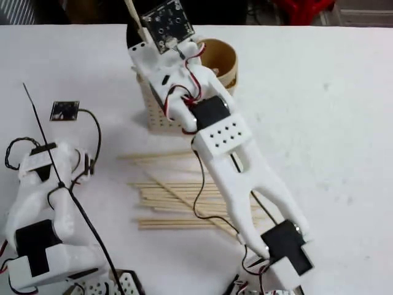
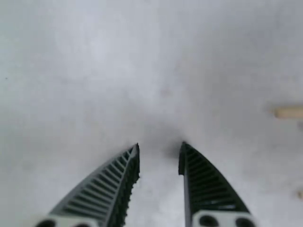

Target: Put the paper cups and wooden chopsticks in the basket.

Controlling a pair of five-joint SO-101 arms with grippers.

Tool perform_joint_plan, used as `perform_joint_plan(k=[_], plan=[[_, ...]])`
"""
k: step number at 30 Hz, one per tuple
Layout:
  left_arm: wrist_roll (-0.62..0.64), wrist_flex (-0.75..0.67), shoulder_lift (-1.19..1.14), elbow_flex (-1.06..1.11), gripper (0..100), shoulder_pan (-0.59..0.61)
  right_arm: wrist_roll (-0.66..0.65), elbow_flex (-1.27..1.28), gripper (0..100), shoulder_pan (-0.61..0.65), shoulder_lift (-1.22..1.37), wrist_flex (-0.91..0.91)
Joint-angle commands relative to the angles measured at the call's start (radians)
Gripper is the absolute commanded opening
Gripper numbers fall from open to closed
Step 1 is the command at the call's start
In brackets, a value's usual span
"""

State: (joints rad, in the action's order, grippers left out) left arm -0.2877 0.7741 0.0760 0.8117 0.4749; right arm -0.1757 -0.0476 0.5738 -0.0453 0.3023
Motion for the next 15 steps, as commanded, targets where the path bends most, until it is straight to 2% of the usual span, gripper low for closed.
perform_joint_plan(k=[1,6,9,12,15], plan=[[-0.008,-0.015,0.002,-0.003,15,0.004,0.006,0.026,12.5,-0.012,-0.082,-0.018],[-0.006,-0.015,0.002,-0.003,15,0.004,0.005,0.086,13.3,-0.012,-0.128,-0.016],[-0.006,-0.015,0.002,-0.003,15,0.004,0.002,0.110,11.1,-0.005,-0.176,0.062],[-0.006,-0.015,0.002,-0.003,15,0.004,0.000,0.115,7.4,-0.004,-0.231,0.246],[-0.006,-0.015,0.002,-0.003,15,0.004,0.000,0.115,6.7,-0.013,-0.292,0.529]])
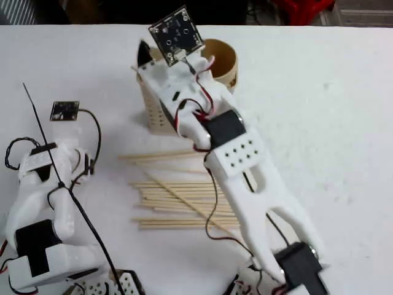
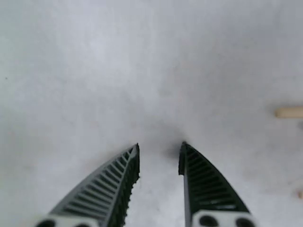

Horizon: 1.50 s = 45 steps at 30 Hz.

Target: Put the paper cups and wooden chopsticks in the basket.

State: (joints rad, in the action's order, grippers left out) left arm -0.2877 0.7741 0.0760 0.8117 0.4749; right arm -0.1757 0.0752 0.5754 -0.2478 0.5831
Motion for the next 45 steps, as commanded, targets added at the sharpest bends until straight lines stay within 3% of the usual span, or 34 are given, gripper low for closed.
perform_joint_plan(k=[1,3,7,14,21,26,35,41,45], plan=[[-0.006,-0.015,0.002,-0.003,15,0.004,-0.002,-0.008,7.8,-0.016,-0.113,0.351],[-0.006,-0.015,0.002,-0.003,15,0.004,-0.031,-0.008,11.1,-0.030,-0.145,0.530],[-0.006,-0.015,0.002,-0.003,15,0.004,-0.252,0.046,15.8,-0.019,-0.137,0.733],[-0.006,-0.015,0.002,-0.003,15,0.004,-0.486,0.324,17.0,0.030,-0.027,0.636],[-0.005,-0.015,0.002,-0.003,15,0.004,-0.502,0.531,16.7,0.166,0.082,0.463],[-0.005,-0.015,0.002,-0.003,15,0.004,-0.500,0.577,16.6,0.171,0.170,0.352],[-0.006,-0.015,0.002,-0.003,15,0.004,-0.500,0.574,16.5,0.171,0.257,0.318],[-0.006,-0.015,0.002,-0.003,15,0.004,-0.500,0.574,1.8,0.171,0.236,0.318],[-0.006,-0.015,0.002,-0.003,15,0.004,-0.500,0.574,1.8,0.171,0.199,0.326]])
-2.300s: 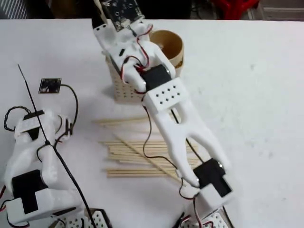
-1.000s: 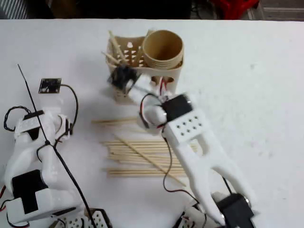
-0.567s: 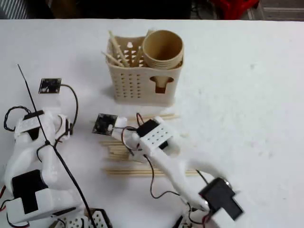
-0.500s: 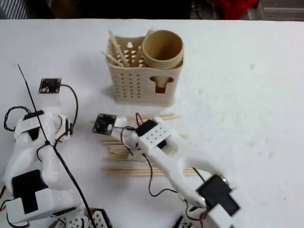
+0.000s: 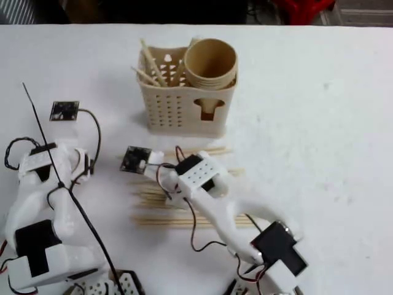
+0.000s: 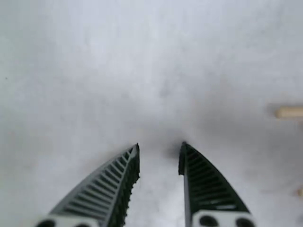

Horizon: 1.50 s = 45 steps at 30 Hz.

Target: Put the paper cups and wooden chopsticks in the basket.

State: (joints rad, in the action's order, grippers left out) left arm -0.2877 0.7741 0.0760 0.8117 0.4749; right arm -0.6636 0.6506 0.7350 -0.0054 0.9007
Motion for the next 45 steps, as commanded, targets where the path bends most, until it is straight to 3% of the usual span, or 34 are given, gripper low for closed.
perform_joint_plan(k=[1,13,21,25,37,45], plan=[[-0.006,-0.015,0.002,-0.003,15,0.004,-0.012,-0.002,1.6,0.012,-0.059,0.008],[-0.006,-0.015,0.002,-0.003,15,0.004,0.014,-0.002,1.6,0.010,-0.450,0.142],[-0.006,-0.015,0.002,-0.003,15,0.004,0.043,-0.046,1.6,-0.082,-0.582,0.140],[-0.006,-0.015,0.002,-0.003,15,0.004,0.046,-0.132,1.6,-0.114,-0.579,0.140],[-0.005,-0.015,0.002,-0.003,15,0.004,0.253,-0.545,1.6,-0.116,-0.578,0.131],[-0.005,-0.015,0.002,-0.003,15,0.004,0.358,-0.678,1.6,-0.117,-0.513,-0.147]])
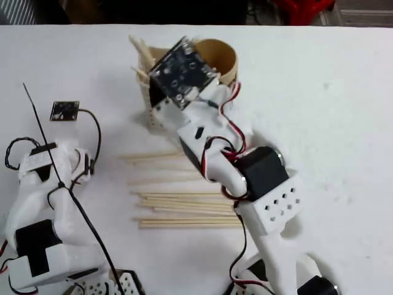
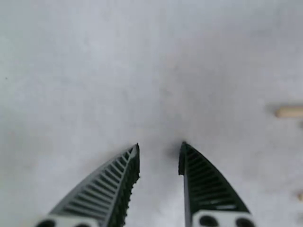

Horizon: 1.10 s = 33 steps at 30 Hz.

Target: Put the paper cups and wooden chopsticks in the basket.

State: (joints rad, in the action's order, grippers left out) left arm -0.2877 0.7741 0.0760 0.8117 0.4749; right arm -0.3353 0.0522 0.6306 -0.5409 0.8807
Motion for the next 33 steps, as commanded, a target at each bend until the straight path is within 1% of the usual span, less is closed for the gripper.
perform_joint_plan(k=[1,5,8,13,17,27,31,33], plan=[[-0.005,-0.015,0.002,-0.003,15,0.004,0.038,-0.095,1.6,-0.013,0.053,-0.166],[-0.005,-0.015,0.002,-0.003,15,0.004,0.075,-0.192,1.6,-0.016,0.191,-0.297],[-0.005,-0.015,0.002,-0.003,15,0.004,0.077,-0.290,1.6,-0.016,0.282,-0.346],[-0.006,-0.015,0.002,-0.003,15,0.004,0.077,-0.408,1.6,-0.016,0.390,-0.329],[-0.006,-0.015,0.002,-0.003,15,0.004,0.074,-0.411,1.8,-0.016,0.423,-0.280],[-0.006,-0.015,0.002,-0.003,15,0.004,0.075,-0.407,1.9,-0.081,0.438,-0.260],[-0.006,-0.015,0.002,-0.003,15,0.004,0.075,-0.407,1.9,-0.077,0.437,-0.237],[-0.006,-0.015,0.002,-0.003,15,0.004,0.075,-0.407,3.9,-0.076,0.437,-0.225]])
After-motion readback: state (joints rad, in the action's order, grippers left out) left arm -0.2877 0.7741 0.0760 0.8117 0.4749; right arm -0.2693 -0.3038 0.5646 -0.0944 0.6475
